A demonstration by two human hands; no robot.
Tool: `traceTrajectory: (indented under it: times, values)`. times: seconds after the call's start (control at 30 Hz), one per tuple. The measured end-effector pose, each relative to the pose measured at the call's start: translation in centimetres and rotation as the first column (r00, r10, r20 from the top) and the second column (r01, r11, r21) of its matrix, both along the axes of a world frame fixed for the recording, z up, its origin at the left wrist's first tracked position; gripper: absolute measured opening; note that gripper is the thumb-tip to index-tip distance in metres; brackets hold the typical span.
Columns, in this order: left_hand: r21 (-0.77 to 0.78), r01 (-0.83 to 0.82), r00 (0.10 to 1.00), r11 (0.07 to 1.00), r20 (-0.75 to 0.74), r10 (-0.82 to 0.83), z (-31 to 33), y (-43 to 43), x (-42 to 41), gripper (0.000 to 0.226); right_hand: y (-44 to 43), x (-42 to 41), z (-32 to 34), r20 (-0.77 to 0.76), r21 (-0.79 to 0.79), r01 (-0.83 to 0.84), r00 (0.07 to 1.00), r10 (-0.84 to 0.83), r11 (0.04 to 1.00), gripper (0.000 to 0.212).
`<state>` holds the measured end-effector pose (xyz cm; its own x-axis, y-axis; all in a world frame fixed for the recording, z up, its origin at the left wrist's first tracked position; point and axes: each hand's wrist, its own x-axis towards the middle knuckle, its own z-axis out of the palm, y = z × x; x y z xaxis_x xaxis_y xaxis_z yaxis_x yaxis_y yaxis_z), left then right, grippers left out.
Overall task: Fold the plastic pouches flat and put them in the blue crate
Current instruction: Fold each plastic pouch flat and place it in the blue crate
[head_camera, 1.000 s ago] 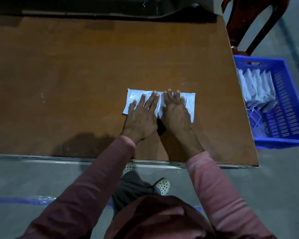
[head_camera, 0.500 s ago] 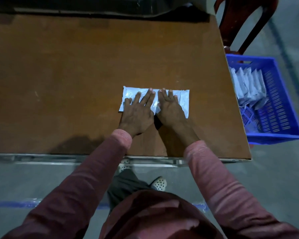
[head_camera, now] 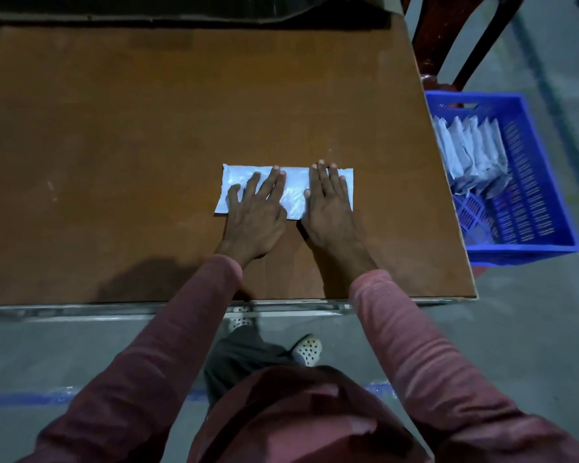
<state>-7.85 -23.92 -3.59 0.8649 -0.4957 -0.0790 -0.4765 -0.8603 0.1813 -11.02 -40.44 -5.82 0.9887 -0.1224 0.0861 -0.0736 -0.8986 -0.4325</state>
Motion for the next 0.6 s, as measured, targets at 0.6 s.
traceTrajectory:
  times: [0.6]
  values:
    - [-0.019, -0.007, 0.994, 1.000, 0.112, 0.009, -3.1, -2.0, 3.1, 0.059, -0.5, 0.2, 0.1, 0.019, 0.064, -0.021, 1.000, 0.019, 0.998, 0.059]
